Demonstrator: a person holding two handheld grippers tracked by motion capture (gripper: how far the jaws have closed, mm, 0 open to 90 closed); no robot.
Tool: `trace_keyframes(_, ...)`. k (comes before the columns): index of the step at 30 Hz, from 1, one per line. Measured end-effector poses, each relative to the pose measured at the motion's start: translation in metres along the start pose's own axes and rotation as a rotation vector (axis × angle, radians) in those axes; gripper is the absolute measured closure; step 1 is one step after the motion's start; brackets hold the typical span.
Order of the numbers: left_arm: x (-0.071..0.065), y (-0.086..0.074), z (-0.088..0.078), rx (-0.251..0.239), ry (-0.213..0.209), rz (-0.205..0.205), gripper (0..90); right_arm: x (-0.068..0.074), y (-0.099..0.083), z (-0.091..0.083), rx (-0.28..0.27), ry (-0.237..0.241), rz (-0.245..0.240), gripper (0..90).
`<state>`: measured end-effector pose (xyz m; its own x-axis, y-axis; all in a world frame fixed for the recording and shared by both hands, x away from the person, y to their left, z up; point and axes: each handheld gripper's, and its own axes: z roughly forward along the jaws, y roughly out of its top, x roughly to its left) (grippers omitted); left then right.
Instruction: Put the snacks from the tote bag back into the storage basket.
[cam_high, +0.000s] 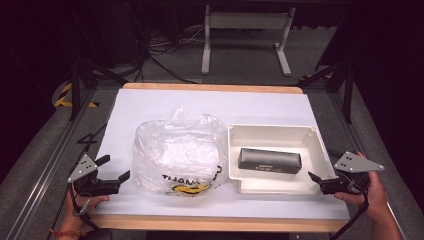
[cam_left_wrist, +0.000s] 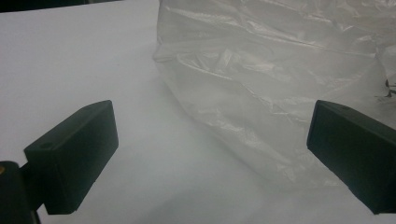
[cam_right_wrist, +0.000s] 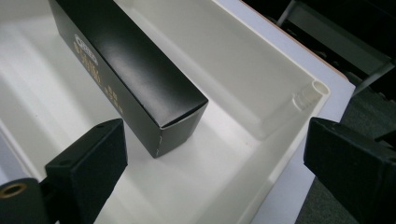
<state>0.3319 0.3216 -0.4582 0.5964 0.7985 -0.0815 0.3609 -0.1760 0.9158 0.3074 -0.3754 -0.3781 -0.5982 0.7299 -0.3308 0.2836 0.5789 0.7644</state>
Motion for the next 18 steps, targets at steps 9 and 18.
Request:
trace_keyframes(9, 0.000, 0.000, 0.000, 0.000, -0.002, 0.000, 2.8, 0.005, -0.018, -0.001, -0.035, -0.028, 0.070, 6.2)
trace_keyframes(18, 0.000, 0.000, 0.000, 0.000, -0.002, 0.000, 2.8, 0.008, -0.036, -0.002, -0.066, -0.044, 0.129, 5.9)
